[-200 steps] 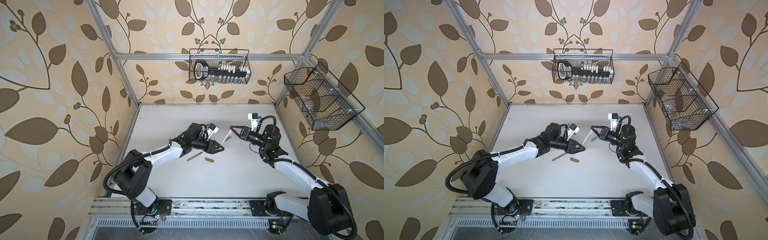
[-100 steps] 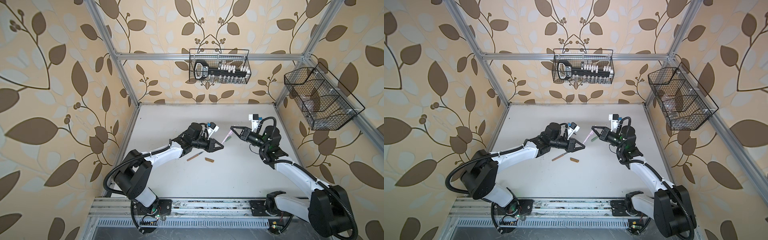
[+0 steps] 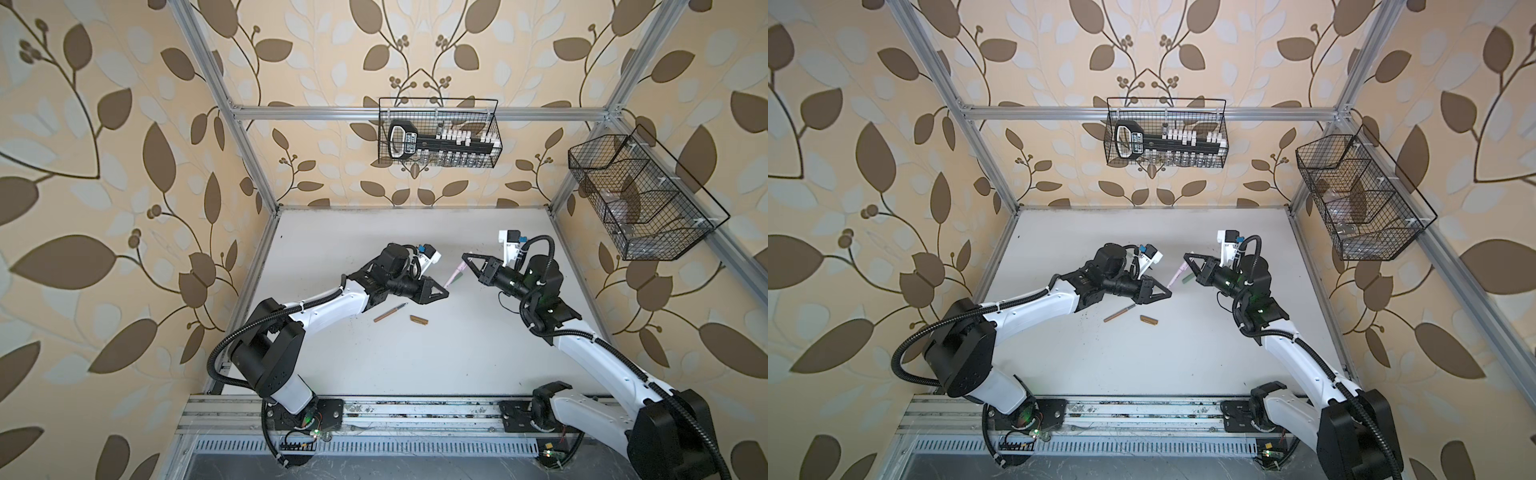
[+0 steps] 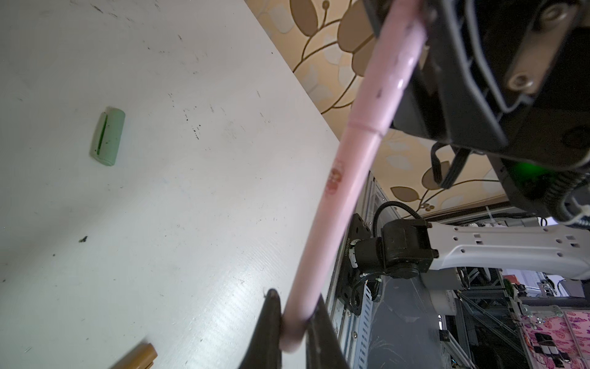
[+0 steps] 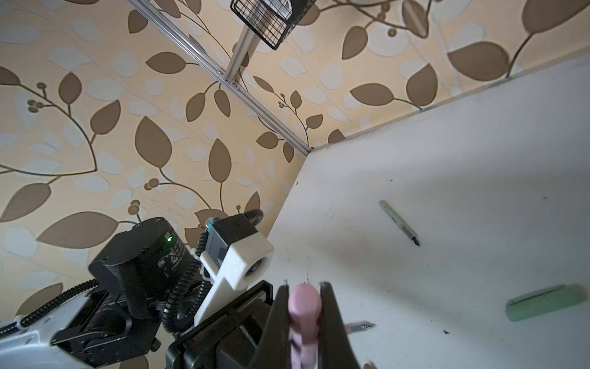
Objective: Insert pens into pen caps
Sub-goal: Put on the pen cap to the pen.
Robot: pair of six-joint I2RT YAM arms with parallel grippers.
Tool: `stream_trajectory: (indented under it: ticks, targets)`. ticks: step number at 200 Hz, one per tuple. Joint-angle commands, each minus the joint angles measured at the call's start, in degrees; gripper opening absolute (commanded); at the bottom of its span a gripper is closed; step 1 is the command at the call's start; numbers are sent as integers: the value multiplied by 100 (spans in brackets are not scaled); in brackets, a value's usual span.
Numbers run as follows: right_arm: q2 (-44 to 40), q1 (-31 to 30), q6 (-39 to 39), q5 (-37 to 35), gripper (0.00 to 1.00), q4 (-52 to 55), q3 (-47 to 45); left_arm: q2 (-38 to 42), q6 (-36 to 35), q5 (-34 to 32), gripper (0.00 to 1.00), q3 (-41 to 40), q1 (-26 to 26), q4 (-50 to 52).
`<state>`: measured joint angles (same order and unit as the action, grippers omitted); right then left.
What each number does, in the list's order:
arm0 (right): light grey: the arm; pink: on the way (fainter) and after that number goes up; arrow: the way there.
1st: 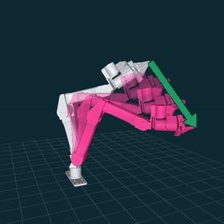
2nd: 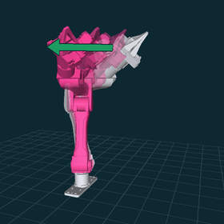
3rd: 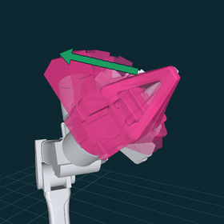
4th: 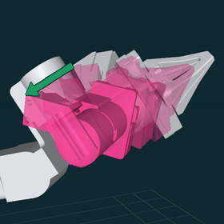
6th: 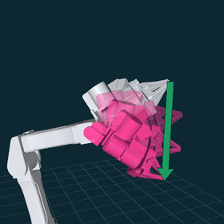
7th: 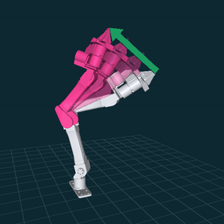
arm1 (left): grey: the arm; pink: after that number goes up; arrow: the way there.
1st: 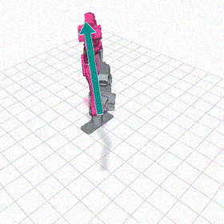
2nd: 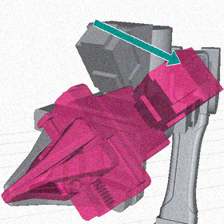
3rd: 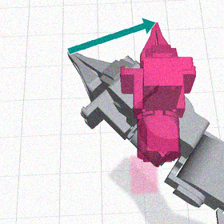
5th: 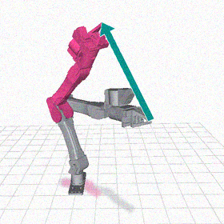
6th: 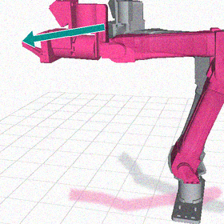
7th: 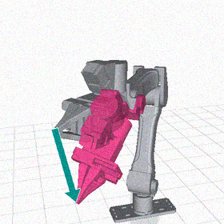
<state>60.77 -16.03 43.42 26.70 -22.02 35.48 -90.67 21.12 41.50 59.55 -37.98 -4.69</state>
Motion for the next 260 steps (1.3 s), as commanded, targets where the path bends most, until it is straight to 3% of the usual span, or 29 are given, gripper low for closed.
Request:
stream_trajectory:
  ticks: [1, 51, 81, 123, 170, 216, 260]
  targets:
    - [-30, -472, -575, 282, 0, 876, -161, -46, 281, -693, 0, 691, 148, -825]
    - [153, -729, 101, 530, 0, -207, -830, -7, -53, -481, 0, 1141, 201, -1224]
    - [267, -870, 127, 494, 0, -248, -903, 130, -265, -476, 0, 1273, 225, -1415]
    - [355, -1036, -29, 435, 0, 90, -850, 222, -612, -474, 0, 1655, 253, -1196]
    - [213, -1051, -505, 430, 0, 1258, -711, 256, -1124, -492, 0, 1994, 350, -575]
    - [155, -1089, -712, 439, 0, 1834, -588, 261, -1173, -448, 0, 2103, 520, -546]
    - [231, -1319, -632, 143, 0, 1716, -647, 278, -1018, -416, 0, 2176, 609, -771]
